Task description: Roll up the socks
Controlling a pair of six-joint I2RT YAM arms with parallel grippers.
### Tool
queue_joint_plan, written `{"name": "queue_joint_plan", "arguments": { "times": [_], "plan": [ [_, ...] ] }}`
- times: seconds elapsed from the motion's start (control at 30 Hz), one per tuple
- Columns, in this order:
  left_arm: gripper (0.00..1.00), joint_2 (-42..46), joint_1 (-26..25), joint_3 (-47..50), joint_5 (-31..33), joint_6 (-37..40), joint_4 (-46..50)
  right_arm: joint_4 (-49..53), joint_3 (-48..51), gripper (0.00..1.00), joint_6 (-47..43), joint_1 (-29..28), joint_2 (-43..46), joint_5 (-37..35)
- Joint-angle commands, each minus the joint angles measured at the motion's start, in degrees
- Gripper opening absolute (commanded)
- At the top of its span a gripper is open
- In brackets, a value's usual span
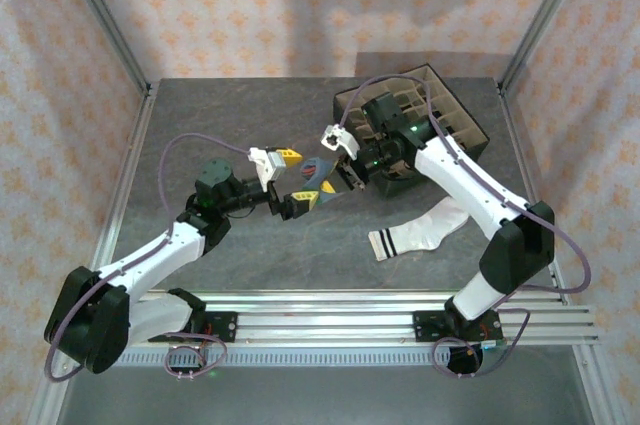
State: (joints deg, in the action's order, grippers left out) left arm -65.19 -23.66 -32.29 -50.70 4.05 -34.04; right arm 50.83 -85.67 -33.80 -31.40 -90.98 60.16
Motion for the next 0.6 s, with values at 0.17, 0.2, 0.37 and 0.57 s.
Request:
{"name": "queue_joint_plan", "arguments": {
  "times": [0.17, 0.2, 0.37, 0.57],
  "plan": [
    [0.87, 0.5, -0.07, -3.65, -5.12, 2.02, 1.39, 13.31, -4.13, 0.0, -12.75, 0.02, 0.94, 16.64],
    [0.85, 0.42, -0.04, -4.17, -5.73, 2.18, 1.74, 14.83, -4.28, 0.0, -14.26, 0.02, 0.75, 17.45],
    [0.69, 0.26, -0.07, -6.96, -8.93, 2.65, 4.45, 22.98, -6.0, 0.0, -20.59, 0.0, -0.52, 19.19],
    [0.36, -0.03, -0.16, -8.72, -11.25, 0.82, 4.13, 26.41, -7.19, 0.0, -23.06, -0.02, -1.79, 20.54]
  ]
}}
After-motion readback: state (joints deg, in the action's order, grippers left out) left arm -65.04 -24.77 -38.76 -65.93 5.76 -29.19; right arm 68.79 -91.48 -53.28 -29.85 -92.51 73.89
